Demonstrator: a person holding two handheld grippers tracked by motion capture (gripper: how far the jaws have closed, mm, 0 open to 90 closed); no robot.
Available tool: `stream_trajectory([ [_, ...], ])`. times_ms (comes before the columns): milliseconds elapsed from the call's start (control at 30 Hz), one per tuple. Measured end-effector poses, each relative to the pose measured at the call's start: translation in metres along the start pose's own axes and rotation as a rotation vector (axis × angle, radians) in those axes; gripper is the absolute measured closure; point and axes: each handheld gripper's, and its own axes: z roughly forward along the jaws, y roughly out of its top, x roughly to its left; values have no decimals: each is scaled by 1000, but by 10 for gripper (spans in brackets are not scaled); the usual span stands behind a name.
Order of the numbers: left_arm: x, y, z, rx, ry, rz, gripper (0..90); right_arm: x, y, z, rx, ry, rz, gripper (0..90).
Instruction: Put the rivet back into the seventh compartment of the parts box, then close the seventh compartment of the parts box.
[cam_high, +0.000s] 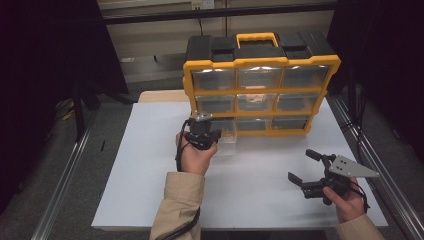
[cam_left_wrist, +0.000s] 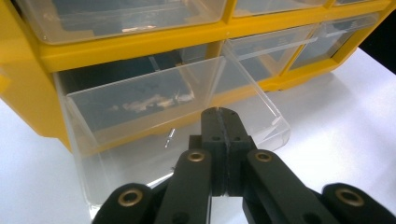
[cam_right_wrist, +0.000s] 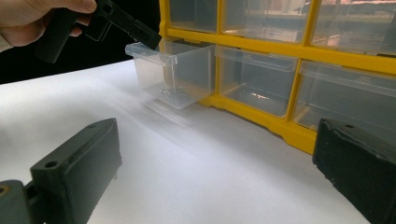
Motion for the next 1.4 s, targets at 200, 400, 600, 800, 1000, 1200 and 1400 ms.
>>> stream_trajectory([
  [200,1,-2,-3,-5,8,-8,900,1,0,1,-2,-4,4,8],
  [400,0,-3,-5,-8,18,-11,900,1,0,1,-4,0,-1,7],
  [600,-1,-4,-7,-7,22,-12,900,0,0,1,1,-2,-5,7],
  [800,-5,-5,-7,-2,15,-10,900,1,0,0,-4,-3,0,7],
  [1000,-8,-6,-11,-5,19,-4,900,0,0,0,0,2,-7,7],
  [1200,-9,-12,-9,-7,23,-25,900,1,0,0,-1,-3,-4,8],
  [1400,-9,-15,-7,14,14,-11,900,1,0,0,-2,1,-7,7],
])
